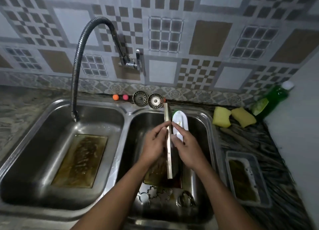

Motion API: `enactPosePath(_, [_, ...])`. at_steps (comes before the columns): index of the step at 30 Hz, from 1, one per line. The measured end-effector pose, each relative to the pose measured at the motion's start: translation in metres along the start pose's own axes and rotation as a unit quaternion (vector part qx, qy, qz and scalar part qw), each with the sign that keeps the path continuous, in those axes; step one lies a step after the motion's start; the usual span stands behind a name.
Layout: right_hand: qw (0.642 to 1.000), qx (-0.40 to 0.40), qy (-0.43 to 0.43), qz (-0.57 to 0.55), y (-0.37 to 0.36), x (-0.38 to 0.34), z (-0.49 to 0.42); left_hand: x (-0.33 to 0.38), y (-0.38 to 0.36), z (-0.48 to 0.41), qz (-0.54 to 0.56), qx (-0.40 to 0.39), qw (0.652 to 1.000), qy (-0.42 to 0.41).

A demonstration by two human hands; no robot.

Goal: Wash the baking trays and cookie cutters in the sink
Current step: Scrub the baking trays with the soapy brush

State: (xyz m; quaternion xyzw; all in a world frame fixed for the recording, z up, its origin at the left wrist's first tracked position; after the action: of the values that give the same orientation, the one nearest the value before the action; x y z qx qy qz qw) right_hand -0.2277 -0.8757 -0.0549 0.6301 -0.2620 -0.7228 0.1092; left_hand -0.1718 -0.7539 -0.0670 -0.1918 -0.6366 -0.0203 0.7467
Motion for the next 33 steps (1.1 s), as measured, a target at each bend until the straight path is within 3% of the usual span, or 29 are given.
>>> enactPosePath(5, [0.998,0.038,-0.005,0.050,0.006,0.005,0.015,0.005,-0.011,0.010,0.070,-0.049,0.994,0.074])
enactPosePath(10, [0.993,0.117,-0.026,0.008,0.016,0.000,0.031,0.009,-0.018,0.018,0.120,-0.060,0.985,0.110])
enactPosePath(12, [0.987,0.154,-0.032,0.017,0.021,-0.001,0.038,0.009,-0.014,0.021,0.084,-0.047,0.991,0.089])
enactPosePath(15, [0.984,0.170,-0.044,-0.010,0.025,-0.003,0.044,0.006,0.009,0.022,-0.062,-0.003,0.998,0.007])
enactPosePath(19, [0.974,0.208,-0.070,-0.057,0.025,-0.007,0.053,0.001,0.052,0.029,-0.239,0.017,0.970,-0.049])
enactPosePath(25, [0.955,0.249,-0.098,-0.127,-0.010,-0.042,0.047,0.013,0.120,0.035,-0.249,-0.014,0.968,0.019])
enactPosePath(33, [0.969,0.162,-0.148,-0.113,-0.178,-0.092,0.027,0.054,0.299,0.040,-0.300,0.035,0.951,0.066])
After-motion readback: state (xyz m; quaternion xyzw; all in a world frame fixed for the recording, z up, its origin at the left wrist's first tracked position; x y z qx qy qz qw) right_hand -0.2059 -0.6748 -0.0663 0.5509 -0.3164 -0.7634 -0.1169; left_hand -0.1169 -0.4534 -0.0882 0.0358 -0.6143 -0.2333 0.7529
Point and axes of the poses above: each hand's wrist, its own z-axis away from the middle knuckle, its own y-axis out of the back of the hand, x = y × z, the point moved 2 cm from there along -z, towards the middle knuckle, and after that the axes turned 9 degrees about z, right-handed, at the moved point
